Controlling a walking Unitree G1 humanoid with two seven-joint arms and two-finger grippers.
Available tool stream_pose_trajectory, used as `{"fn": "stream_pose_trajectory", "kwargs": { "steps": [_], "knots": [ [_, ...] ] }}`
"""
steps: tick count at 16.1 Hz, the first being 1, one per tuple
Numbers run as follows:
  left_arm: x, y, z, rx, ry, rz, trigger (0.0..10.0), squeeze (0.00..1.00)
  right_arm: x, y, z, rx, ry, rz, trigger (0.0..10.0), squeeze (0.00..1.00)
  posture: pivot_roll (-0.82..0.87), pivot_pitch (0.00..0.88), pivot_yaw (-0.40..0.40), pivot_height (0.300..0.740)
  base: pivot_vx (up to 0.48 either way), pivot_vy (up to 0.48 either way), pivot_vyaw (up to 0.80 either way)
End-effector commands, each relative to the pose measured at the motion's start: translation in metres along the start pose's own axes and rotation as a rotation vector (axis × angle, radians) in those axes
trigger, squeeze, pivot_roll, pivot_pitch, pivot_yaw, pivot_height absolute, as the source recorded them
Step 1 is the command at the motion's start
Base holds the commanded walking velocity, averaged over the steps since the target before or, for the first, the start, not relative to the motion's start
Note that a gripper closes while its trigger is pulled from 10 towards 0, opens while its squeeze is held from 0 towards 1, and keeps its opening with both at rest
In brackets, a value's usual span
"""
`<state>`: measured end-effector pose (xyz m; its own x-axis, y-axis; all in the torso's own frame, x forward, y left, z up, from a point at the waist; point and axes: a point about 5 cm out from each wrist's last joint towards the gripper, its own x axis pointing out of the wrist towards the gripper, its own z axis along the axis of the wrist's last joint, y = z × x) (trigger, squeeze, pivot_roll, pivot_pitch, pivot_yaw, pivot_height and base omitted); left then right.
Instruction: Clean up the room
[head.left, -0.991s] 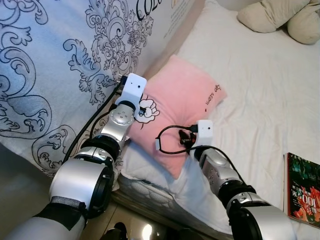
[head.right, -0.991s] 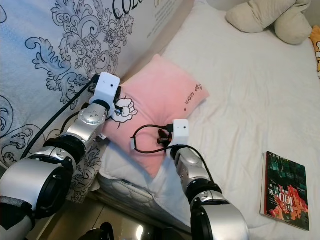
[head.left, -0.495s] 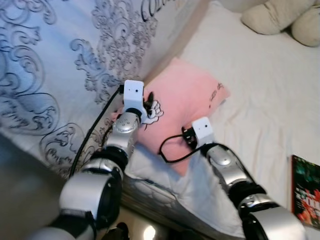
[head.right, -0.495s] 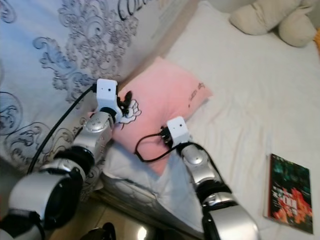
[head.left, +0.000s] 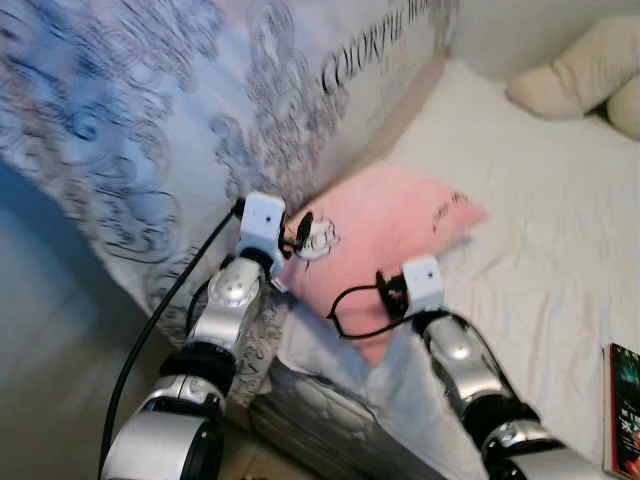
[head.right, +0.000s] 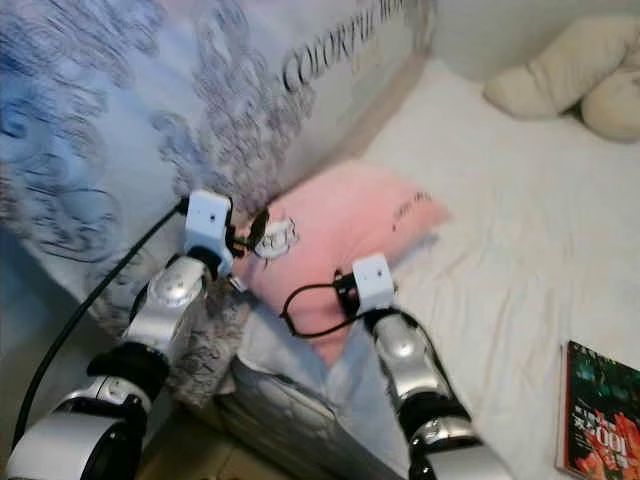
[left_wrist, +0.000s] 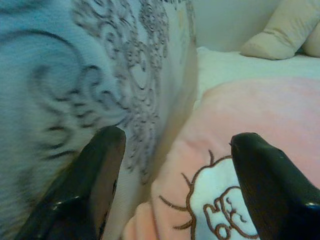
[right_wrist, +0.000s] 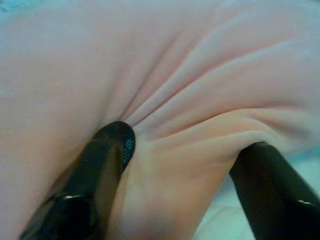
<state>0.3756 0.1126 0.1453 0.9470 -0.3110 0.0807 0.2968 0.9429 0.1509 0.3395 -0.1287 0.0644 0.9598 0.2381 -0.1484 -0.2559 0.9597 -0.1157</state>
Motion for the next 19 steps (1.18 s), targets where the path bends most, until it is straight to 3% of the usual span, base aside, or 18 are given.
{"fn": "stream_pose_trajectory", "kwargs": {
  "steps": [1,4,6,10,12,13,15,16,17,18,19],
  "knots": [
    [0.0,-0.003,0.002,0.028,-0.008,-0.03,10.0,1.0,-0.003,0.003,-0.009,0.125,0.036,-0.007,10.0,1.0,0.09,0.0,-0.02,0.74,0.0,0.0,0.0],
    [-0.003,-0.01,0.007,-0.011,-0.023,-0.081,10.0,1.0,-0.01,-0.009,-0.011,-0.054,0.022,-0.017,10.0,1.0,0.08,0.0,-0.009,0.74,0.0,0.0,0.0],
    [-0.008,-0.025,0.004,-0.053,-0.018,-0.13,10.0,1.0,-0.016,-0.032,-0.011,-0.229,0.036,-0.033,10.0,1.0,0.08,0.0,-0.008,0.74,0.0,0.0,0.0],
    [-0.015,-0.042,0.001,-0.131,0.002,-0.173,10.0,1.0,-0.021,-0.078,0.006,-0.406,0.027,-0.133,10.0,1.0,0.07,0.0,-0.01,0.74,0.0,0.0,0.0],
    [-0.024,-0.042,0.0,-0.126,-0.004,-0.183,10.0,1.0,-0.027,-0.078,0.026,-0.392,-0.132,-0.162,10.0,1.0,0.09,0.0,-0.029,0.74,0.0,0.0,0.0],
    [-0.038,-0.031,-0.005,-0.132,-0.013,-0.143,10.0,1.0,-0.048,-0.072,0.037,-0.271,-0.284,-0.272,10.0,1.0,0.09,0.0,-0.04,0.74,0.0,0.0,0.0],
    [-0.05,-0.019,-0.014,-0.139,-0.004,-0.057,10.0,1.0,-0.079,-0.064,0.01,-0.081,-0.25,-0.401,10.0,1.0,0.1,0.0,-0.052,0.74,0.0,0.0,0.0],
    [-0.054,-0.013,-0.016,-0.152,-0.003,-0.012,10.0,1.0,-0.09,-0.057,-0.009,-0.044,-0.195,-0.417,10.0,1.0,0.1,0.0,-0.054,0.74,0.0,0.0,0.0],
    [-0.056,-0.013,-0.017,-0.153,-0.006,-0.014,10.0,1.0,-0.095,-0.054,-0.027,0.002,-0.122,-0.437,10.0,0.0,0.1,0.0,-0.056,0.74,0.0,0.0,0.0],
    [-0.056,-0.015,-0.02,-0.138,0.008,-0.017,10.0,1.0,-0.098,-0.046,-0.033,0.023,-0.098,-0.418,10.0,0.0,0.1,0.0,-0.051,0.74,0.0,-0.442,0.0],
    [-0.054,-0.02,-0.021,-0.142,0.012,-0.026,10.0,0.0,-0.096,-0.039,-0.033,0.02,-0.102,-0.376,10.0,0.0,0.09,0.0,-0.044,0.74,0.0,-0.439,0.0]
  ]
}}
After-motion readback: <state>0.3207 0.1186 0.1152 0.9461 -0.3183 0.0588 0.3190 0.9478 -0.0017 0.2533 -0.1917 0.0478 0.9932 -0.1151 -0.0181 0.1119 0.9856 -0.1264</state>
